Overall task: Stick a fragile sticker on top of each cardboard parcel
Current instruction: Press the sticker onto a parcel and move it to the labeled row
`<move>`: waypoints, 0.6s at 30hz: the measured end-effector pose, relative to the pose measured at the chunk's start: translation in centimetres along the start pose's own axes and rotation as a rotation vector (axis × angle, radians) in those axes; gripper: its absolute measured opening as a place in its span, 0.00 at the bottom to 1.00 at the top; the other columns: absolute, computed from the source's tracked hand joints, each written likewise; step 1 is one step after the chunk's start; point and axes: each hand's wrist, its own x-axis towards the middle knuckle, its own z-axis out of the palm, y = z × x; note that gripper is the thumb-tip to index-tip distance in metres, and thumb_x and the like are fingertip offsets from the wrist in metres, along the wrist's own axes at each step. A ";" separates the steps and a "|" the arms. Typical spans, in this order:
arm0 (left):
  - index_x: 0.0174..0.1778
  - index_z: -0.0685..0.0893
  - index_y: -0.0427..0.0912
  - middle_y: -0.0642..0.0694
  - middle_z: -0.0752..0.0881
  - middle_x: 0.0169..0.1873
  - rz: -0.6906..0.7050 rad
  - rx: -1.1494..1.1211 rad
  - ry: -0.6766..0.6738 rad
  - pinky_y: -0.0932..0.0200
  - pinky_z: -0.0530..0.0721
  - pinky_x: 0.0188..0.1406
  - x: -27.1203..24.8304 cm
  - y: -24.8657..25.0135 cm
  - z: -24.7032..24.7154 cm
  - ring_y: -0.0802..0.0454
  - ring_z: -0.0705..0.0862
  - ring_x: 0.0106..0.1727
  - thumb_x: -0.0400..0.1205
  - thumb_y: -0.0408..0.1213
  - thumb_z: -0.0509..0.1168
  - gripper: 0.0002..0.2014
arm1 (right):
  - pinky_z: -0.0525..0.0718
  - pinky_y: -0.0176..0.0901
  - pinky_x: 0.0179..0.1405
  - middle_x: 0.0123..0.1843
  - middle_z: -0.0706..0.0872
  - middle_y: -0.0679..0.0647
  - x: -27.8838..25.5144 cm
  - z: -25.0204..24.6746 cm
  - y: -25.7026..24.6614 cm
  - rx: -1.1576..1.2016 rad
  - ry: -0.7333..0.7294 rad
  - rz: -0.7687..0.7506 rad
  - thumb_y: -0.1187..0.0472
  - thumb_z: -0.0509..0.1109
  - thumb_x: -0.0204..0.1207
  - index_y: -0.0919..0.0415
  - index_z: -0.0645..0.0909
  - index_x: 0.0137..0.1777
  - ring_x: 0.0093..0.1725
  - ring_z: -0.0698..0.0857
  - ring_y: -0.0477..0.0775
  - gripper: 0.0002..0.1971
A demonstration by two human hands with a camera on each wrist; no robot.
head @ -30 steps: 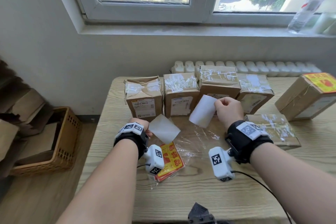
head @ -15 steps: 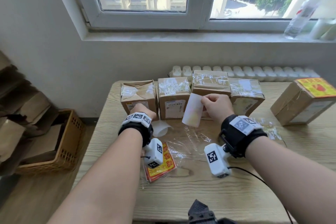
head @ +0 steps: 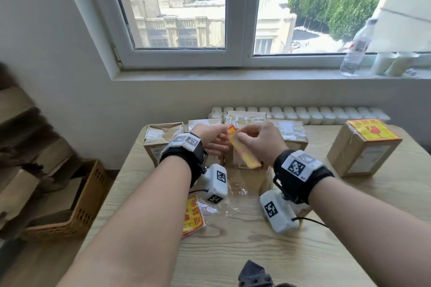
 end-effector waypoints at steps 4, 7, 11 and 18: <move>0.44 0.83 0.35 0.37 0.86 0.39 0.051 -0.002 0.052 0.63 0.86 0.25 -0.8 -0.2 1.1 0.51 0.86 0.25 0.78 0.28 0.66 0.02 | 0.86 0.46 0.51 0.45 0.89 0.47 -1.1 -1.6 0.8 0.050 -0.008 -0.016 0.48 0.79 0.68 0.49 0.90 0.39 0.47 0.87 0.46 0.06; 0.43 0.82 0.38 0.40 0.86 0.39 0.072 -0.024 0.063 0.61 0.86 0.27 -0.9 -0.5 2.1 0.50 0.86 0.32 0.80 0.29 0.66 0.01 | 0.75 0.42 0.58 0.55 0.83 0.49 -1.5 -3.5 2.2 0.030 0.120 0.069 0.49 0.79 0.69 0.49 0.89 0.40 0.57 0.79 0.46 0.06; 0.39 0.80 0.42 0.41 0.85 0.36 0.073 -0.072 0.014 0.63 0.86 0.24 -1.2 -1.1 3.8 0.50 0.84 0.32 0.81 0.27 0.67 0.08 | 0.83 0.42 0.50 0.45 0.91 0.51 -2.3 -5.9 5.3 0.117 0.123 0.256 0.63 0.76 0.70 0.47 0.89 0.38 0.48 0.88 0.51 0.08; 0.48 0.80 0.37 0.41 0.90 0.39 0.080 -0.036 -0.008 0.62 0.88 0.25 -2.0 -2.0 9.2 0.56 0.89 0.26 0.78 0.26 0.71 0.07 | 0.87 0.45 0.39 0.38 0.90 0.53 -4.4 -8.7 9.8 0.165 0.143 0.417 0.72 0.71 0.71 0.49 0.87 0.32 0.36 0.87 0.52 0.16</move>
